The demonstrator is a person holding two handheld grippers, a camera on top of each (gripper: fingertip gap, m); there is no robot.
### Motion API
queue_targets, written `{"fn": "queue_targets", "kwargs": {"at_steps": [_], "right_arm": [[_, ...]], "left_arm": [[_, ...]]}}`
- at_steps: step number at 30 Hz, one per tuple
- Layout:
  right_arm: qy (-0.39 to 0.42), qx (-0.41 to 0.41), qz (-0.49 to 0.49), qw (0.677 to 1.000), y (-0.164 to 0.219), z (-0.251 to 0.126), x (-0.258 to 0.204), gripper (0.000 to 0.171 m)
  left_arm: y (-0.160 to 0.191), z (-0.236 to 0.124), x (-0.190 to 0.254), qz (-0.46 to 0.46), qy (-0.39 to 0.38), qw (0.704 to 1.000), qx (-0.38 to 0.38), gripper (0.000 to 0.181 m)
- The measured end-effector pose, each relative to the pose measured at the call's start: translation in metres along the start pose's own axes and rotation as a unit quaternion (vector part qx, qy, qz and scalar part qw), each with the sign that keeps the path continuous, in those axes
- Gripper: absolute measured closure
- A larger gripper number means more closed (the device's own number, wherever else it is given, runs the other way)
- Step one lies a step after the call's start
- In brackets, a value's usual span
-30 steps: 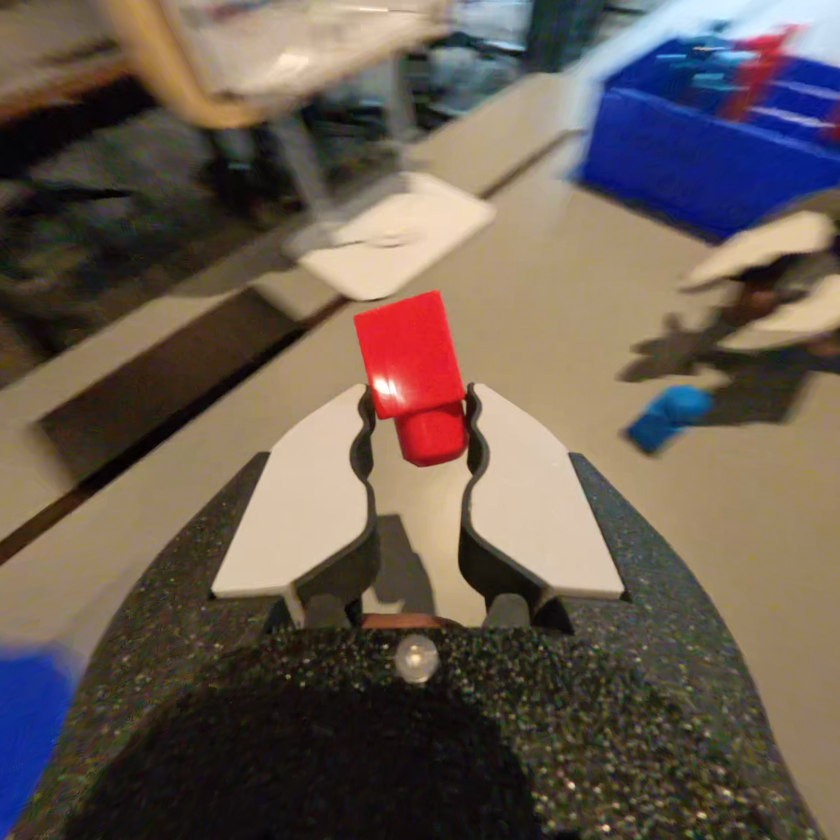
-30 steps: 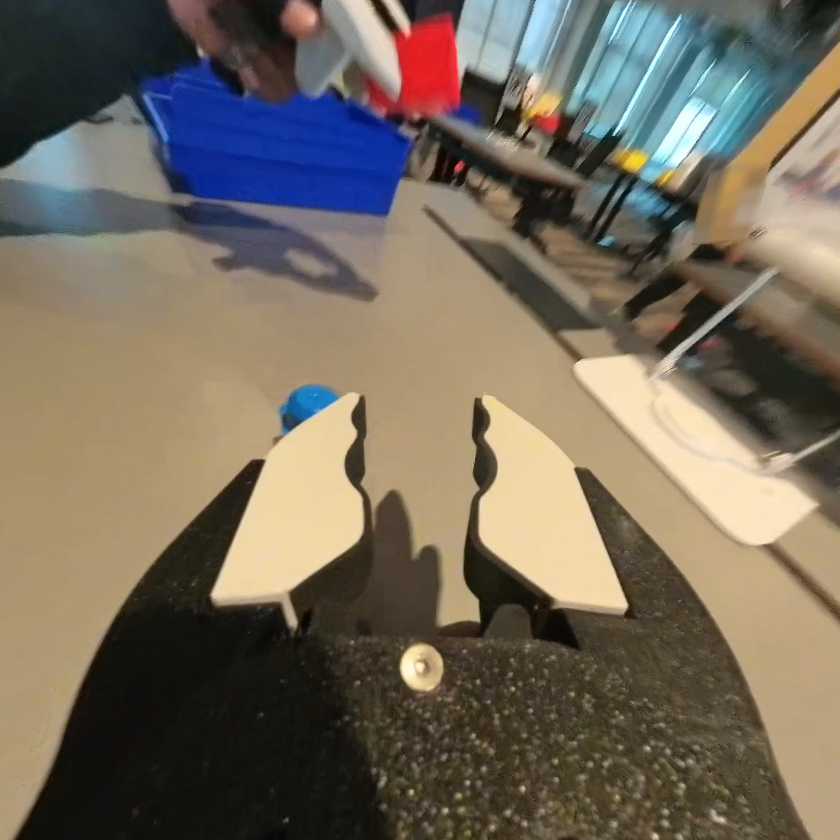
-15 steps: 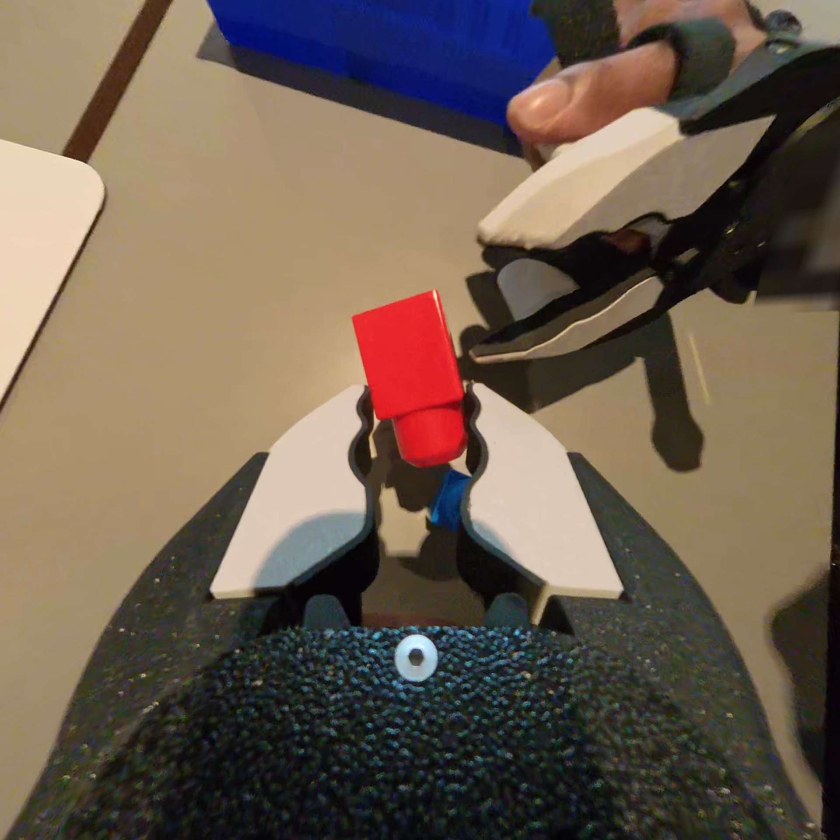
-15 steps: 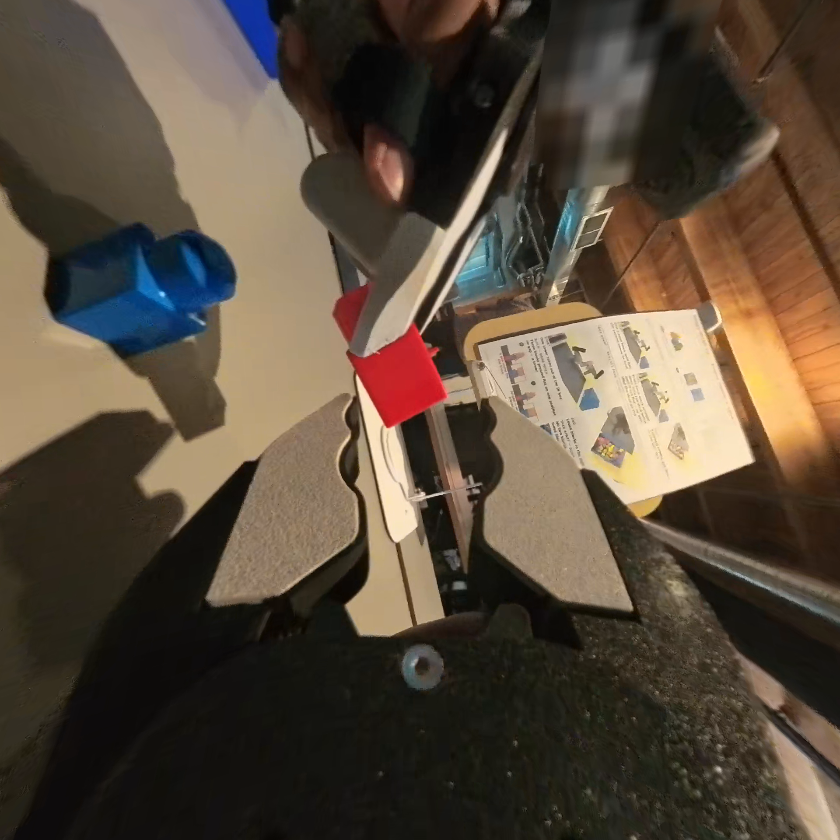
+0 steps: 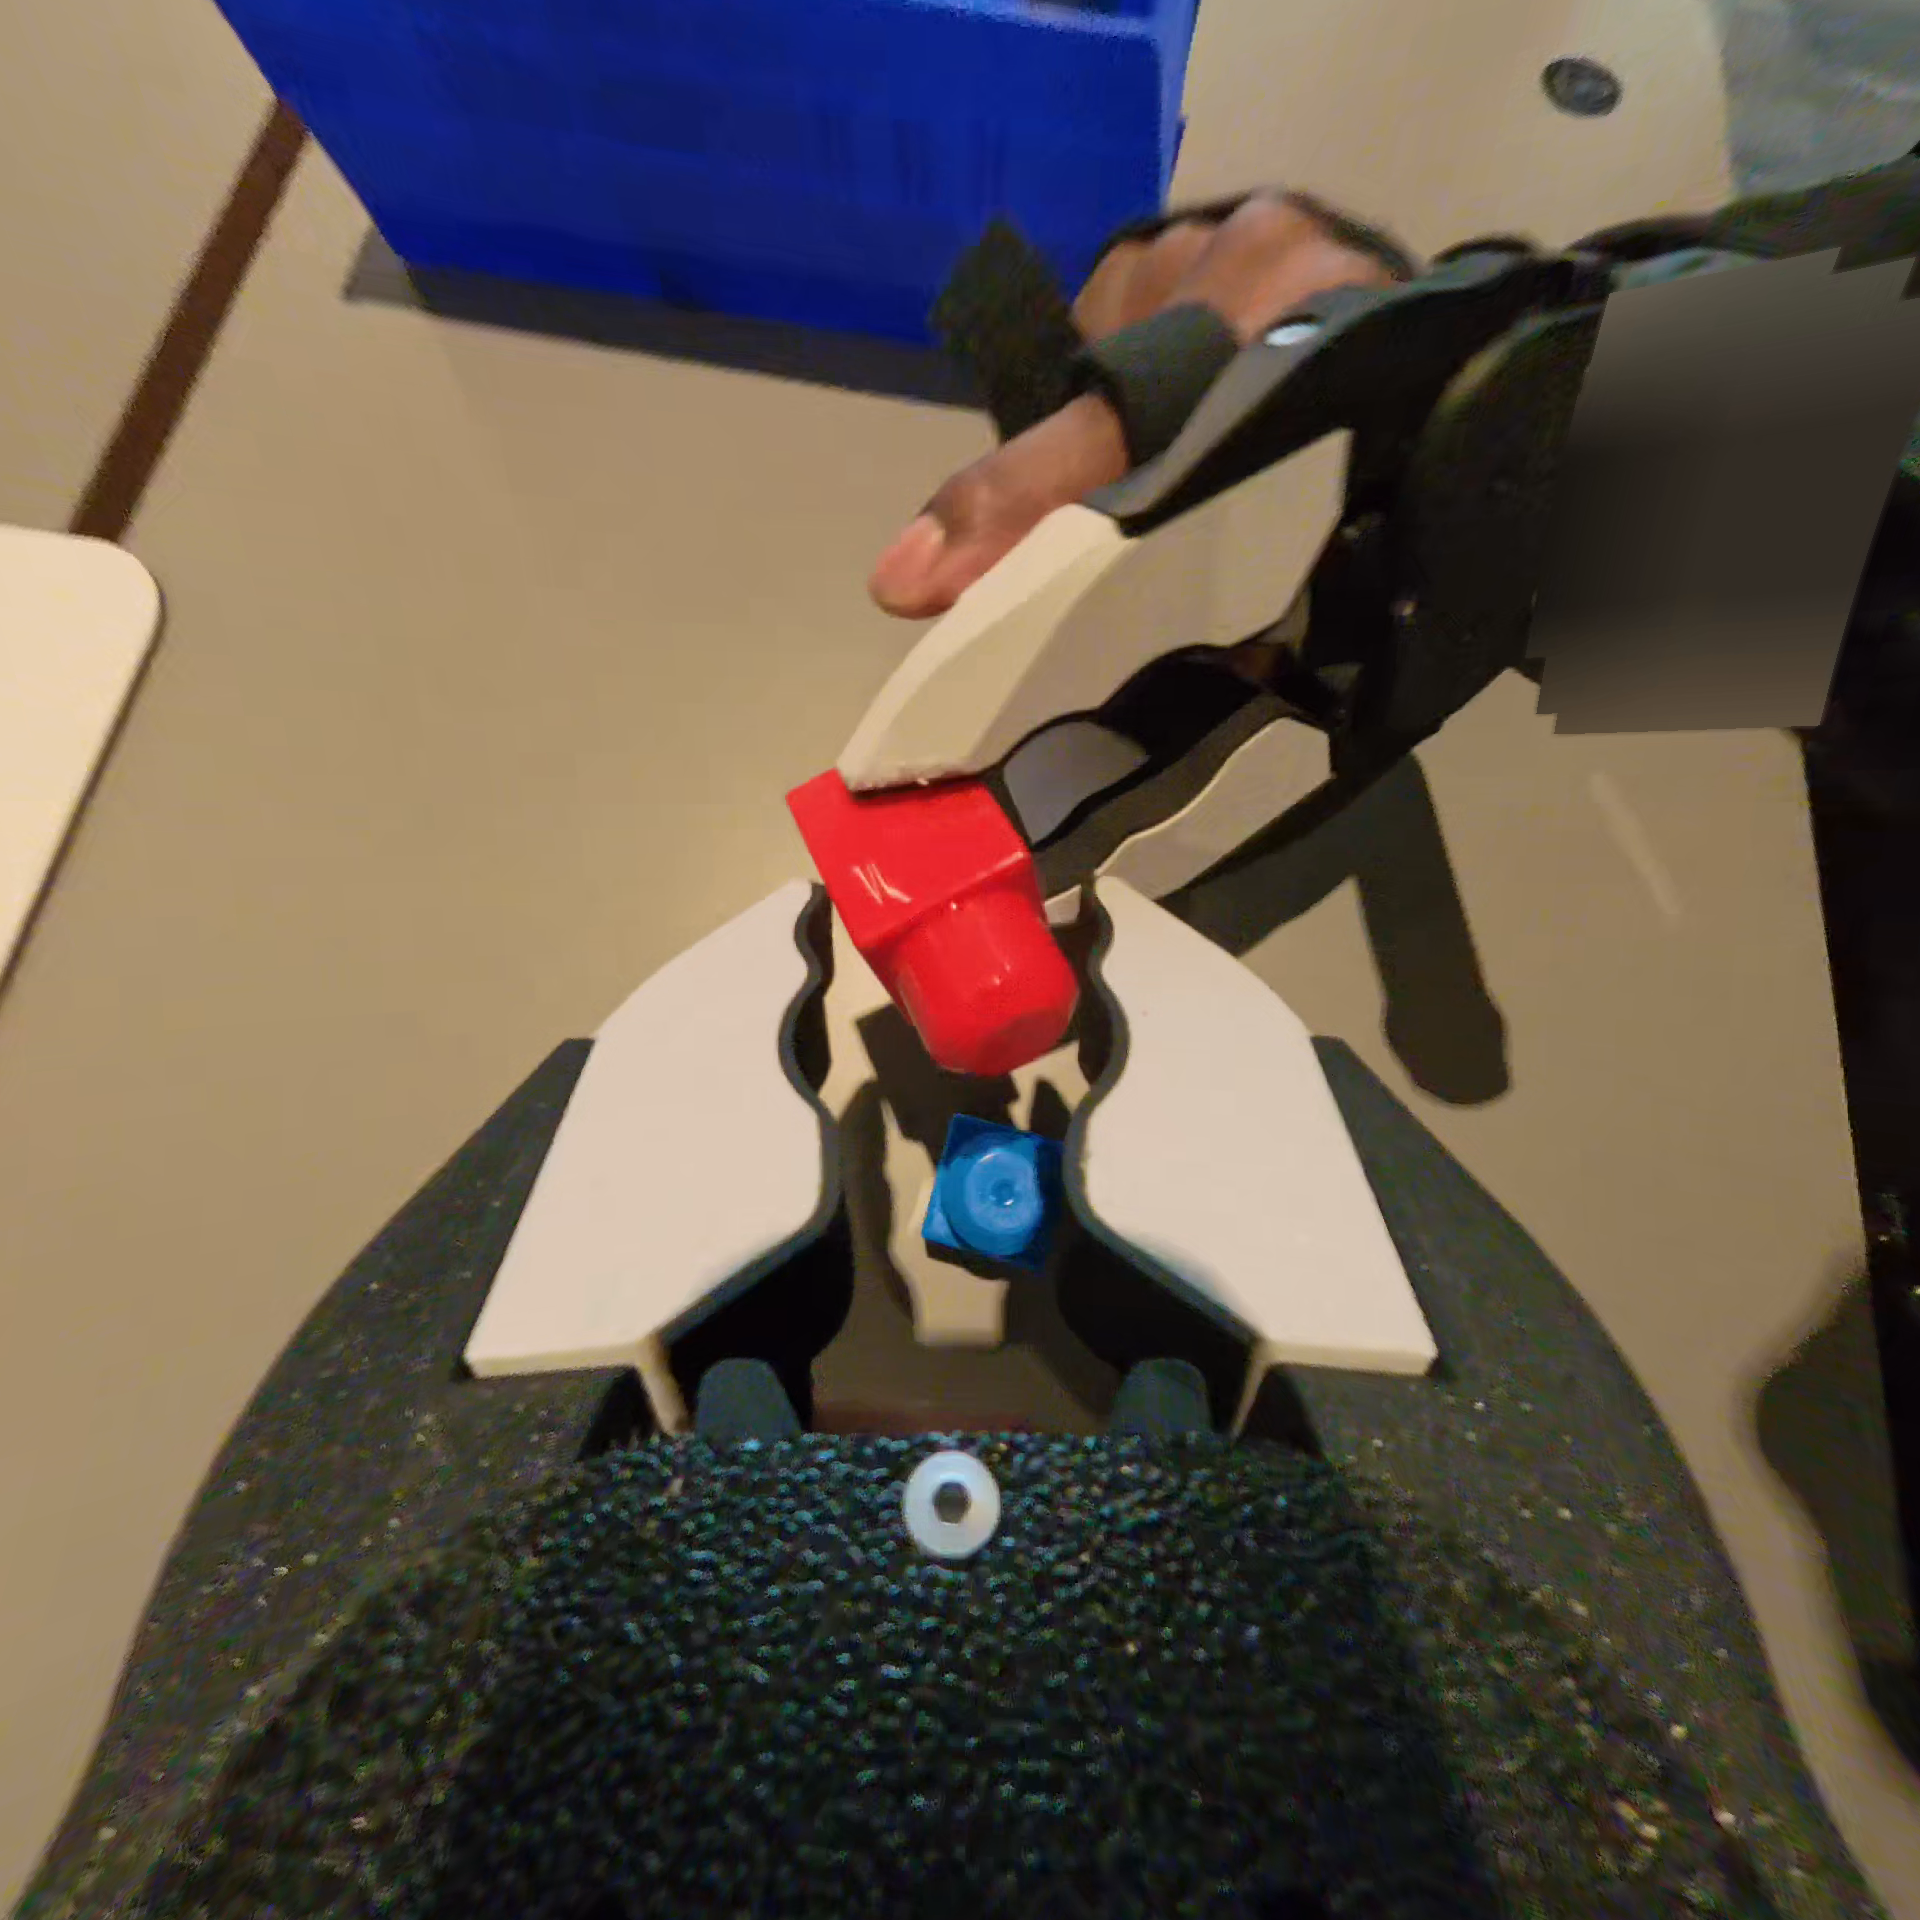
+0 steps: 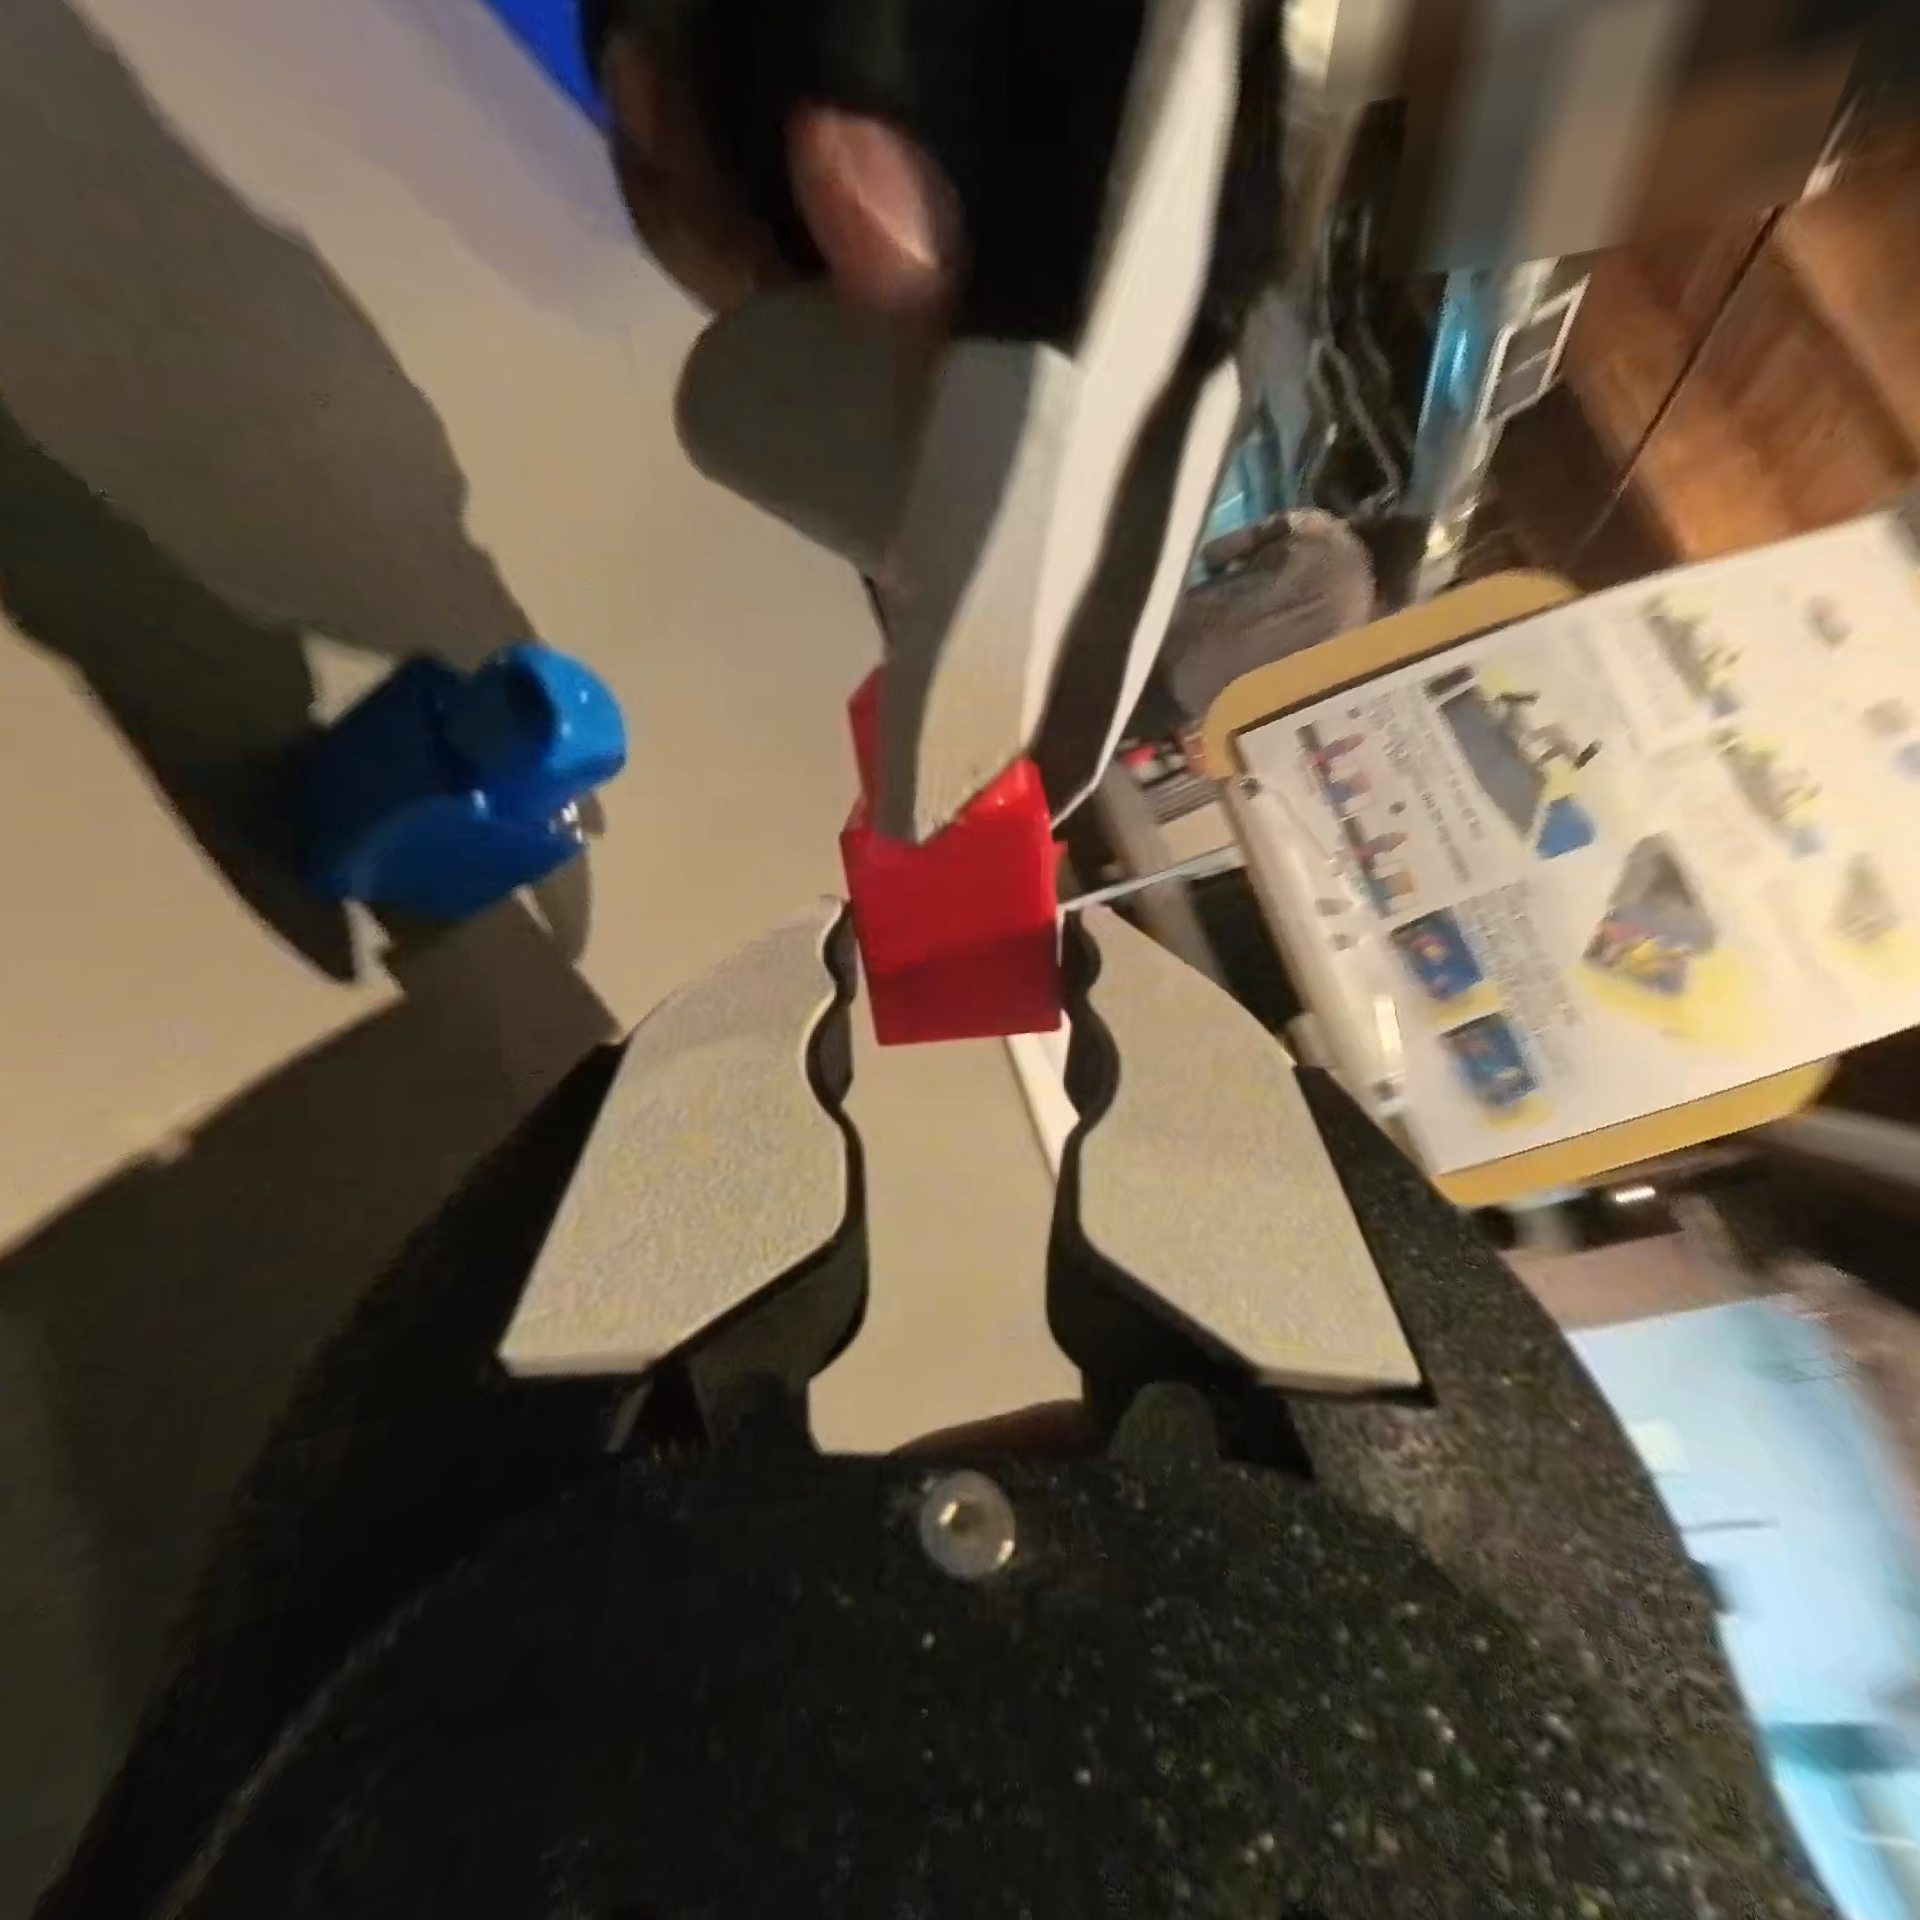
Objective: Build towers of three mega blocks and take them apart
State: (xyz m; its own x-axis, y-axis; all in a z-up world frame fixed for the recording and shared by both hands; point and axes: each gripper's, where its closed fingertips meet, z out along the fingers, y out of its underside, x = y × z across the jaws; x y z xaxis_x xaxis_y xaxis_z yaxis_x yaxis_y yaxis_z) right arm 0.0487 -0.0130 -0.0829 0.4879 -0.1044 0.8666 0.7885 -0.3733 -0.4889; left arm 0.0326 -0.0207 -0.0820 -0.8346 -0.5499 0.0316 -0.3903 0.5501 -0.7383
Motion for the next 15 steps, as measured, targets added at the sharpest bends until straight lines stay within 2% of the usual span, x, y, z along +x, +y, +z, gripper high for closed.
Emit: {"fn": "queue_targets", "kwargs": {"at_steps": [3, 7, 10, 15], "right_arm": [[-0.041, 0.017, 0.157, 0.987, -0.002, 0.002, 0.001, 0.133], [-0.111, 0.074, 0.323, 0.937, -0.016, -0.002, 0.0, 0.134], [-0.146, 0.114, 0.381, 0.906, -0.028, -0.006, -0.002, 0.134], [-0.163, 0.147, 0.431, 0.875, -0.037, -0.008, -0.001, 0.134]], "left_arm": [[-0.008, -0.018, 0.0, 0.047, 0.004, 0.997, 0.055, 0.135], [-0.017, -0.042, 0.004, 0.142, 0.015, 0.977, 0.155, 0.136], [-0.018, -0.05, 0.009, 0.187, 0.034, 0.957, 0.221, 0.138], [-0.017, -0.046, 0.011, 0.172, 0.07, 0.944, 0.271, 0.138]]}}
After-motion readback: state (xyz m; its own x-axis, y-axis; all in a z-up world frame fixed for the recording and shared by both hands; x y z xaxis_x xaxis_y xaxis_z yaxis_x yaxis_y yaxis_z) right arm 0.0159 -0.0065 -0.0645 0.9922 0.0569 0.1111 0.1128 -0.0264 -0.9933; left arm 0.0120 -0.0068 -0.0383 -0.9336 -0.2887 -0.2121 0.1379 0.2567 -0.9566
